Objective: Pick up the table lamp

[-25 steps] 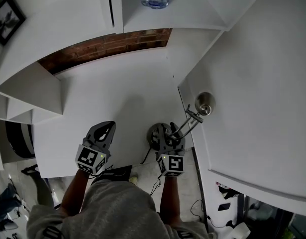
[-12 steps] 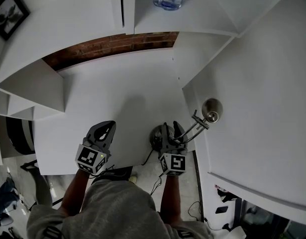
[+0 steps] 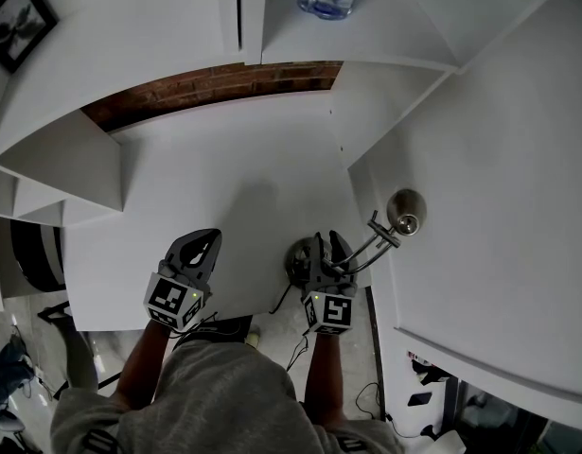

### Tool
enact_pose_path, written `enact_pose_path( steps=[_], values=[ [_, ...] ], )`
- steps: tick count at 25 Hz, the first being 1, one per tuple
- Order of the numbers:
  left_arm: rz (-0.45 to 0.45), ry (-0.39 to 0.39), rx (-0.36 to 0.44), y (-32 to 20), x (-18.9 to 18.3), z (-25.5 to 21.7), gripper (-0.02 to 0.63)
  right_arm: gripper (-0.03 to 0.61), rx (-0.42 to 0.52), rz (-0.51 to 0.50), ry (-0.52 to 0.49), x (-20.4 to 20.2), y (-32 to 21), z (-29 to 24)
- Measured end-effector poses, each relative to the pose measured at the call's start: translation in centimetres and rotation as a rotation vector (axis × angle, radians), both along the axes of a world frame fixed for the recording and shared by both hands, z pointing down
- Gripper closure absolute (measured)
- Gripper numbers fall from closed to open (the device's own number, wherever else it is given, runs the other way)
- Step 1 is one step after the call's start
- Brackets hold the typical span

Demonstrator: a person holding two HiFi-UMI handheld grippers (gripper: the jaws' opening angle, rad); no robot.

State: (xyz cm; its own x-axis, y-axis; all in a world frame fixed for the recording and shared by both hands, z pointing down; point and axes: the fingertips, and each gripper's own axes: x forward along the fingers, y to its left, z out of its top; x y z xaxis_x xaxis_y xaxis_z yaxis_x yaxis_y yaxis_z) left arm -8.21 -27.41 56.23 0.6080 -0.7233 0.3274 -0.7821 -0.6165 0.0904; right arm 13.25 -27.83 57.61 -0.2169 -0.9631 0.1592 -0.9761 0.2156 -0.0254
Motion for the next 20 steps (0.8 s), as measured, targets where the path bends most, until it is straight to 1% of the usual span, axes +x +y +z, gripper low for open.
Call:
enact_pose_path(
  steps=[4, 7, 10, 20],
  values=[
    [-0.007, -0.002, -0.007, 0.0, -0.34, 0.07, 0.611, 0.51, 0.027, 0.012, 0.02, -0.07, -0.14, -0.33],
    [-0.004, -0.01, -0.03, 0.17, -0.47, 0.3, 0.611, 0.528, 0.04, 0.021, 0.035, -0.03, -0.16, -0.5],
    [-0.004, -0.01, -0.033, 0.17, -0.5, 0.42, 0.611, 0.546, 0.05, 0.023, 0.048, -0.06, -0.14, -0.6],
    [-0.001, -0.003, -0.043, -0.06, -0.45, 0.65, 0.611, 0.557, 0.057, -0.003, 0.045, -0.19, -0.14, -0.95]
  ],
)
